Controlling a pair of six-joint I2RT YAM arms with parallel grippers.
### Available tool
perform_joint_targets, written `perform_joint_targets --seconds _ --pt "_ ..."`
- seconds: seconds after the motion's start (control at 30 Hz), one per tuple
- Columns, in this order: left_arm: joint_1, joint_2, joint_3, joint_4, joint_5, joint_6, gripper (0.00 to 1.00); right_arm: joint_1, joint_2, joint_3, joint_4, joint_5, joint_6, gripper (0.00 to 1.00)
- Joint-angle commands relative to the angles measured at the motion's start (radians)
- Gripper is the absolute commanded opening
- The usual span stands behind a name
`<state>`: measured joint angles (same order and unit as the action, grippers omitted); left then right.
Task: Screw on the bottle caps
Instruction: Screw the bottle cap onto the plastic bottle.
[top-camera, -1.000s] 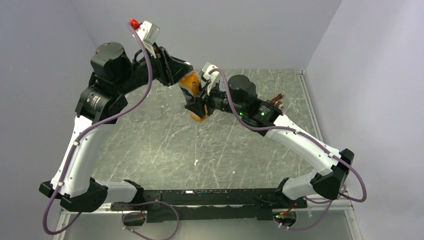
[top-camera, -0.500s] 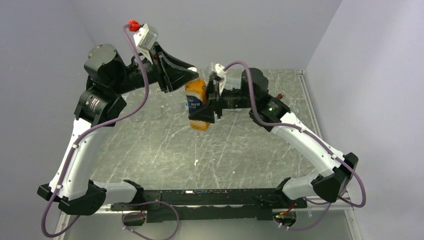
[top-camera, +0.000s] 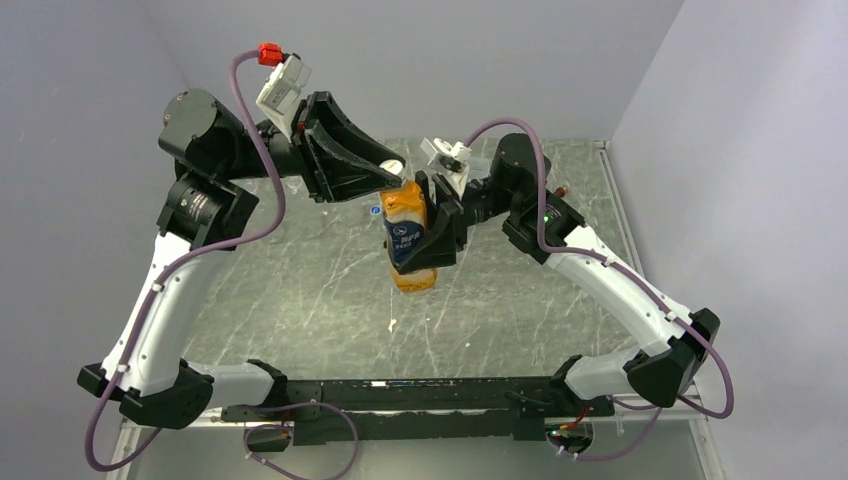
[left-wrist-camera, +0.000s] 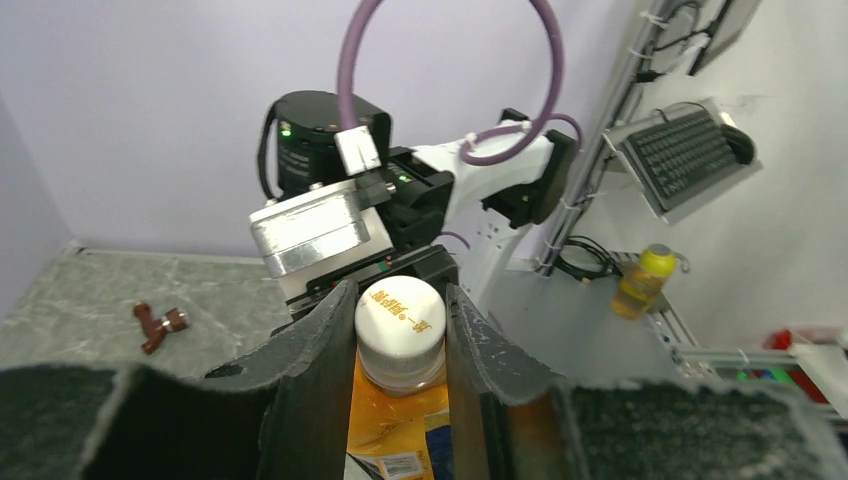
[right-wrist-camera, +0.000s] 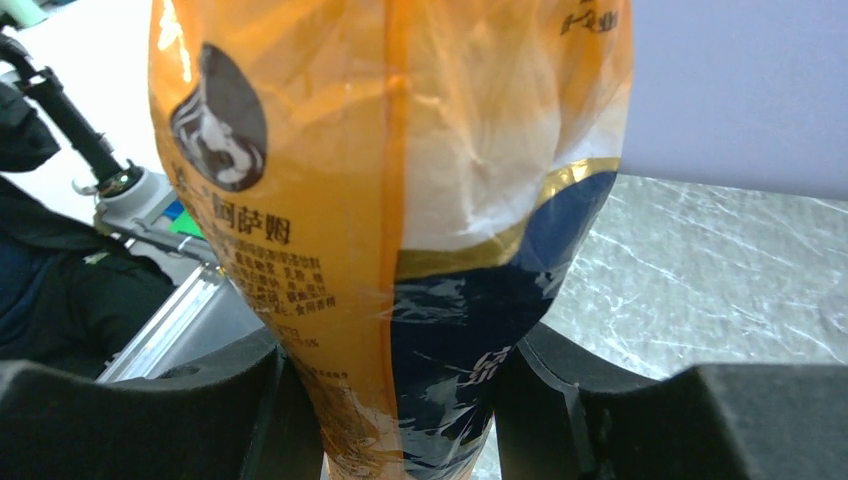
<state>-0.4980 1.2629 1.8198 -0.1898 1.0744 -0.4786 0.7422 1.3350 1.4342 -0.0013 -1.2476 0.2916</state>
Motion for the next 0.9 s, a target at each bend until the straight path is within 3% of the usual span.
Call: perform_joint_targets --seconds 0.0,0.3,0.43,0.53,0.6,0.67,0.87 --pt "-0.004 0.01 -0.032 0.102 0.192 -0.129 0.08 -0.007 -0.05 0.053 0.147 -0.093 0.001 0.0" --pt "-0.004 0.023 -0.092 0.354 0.285 -0.322 0.13 -0.001 -0.04 0.058 0.155 -0.157 -0.015 0.0" --pt "-0.004 0.024 -0.092 0.37 0.297 -0.336 0.19 0.0 -0.037 0.062 0.138 -0.168 -0.036 0.0" --pt "-0.004 0.022 -0.088 0.345 0.292 -0.317 0.32 0.0 -0.036 0.074 0.079 -0.158 -0.084 0.0" --pt "-0.004 0.013 -0.07 0.253 0.261 -0.243 0.57 0.0 -0.037 0.083 0.017 -0.139 -0.136 0.0" --pt "-0.004 -0.003 -0.037 0.122 0.206 -0.139 0.74 0.0 -0.04 0.099 -0.092 -0.102 -0.224 0.0" --pt "-0.002 -0.026 0.012 -0.06 0.094 0.0 0.94 0.0 -0.052 0.1 -0.208 0.007 -0.314 0.0"
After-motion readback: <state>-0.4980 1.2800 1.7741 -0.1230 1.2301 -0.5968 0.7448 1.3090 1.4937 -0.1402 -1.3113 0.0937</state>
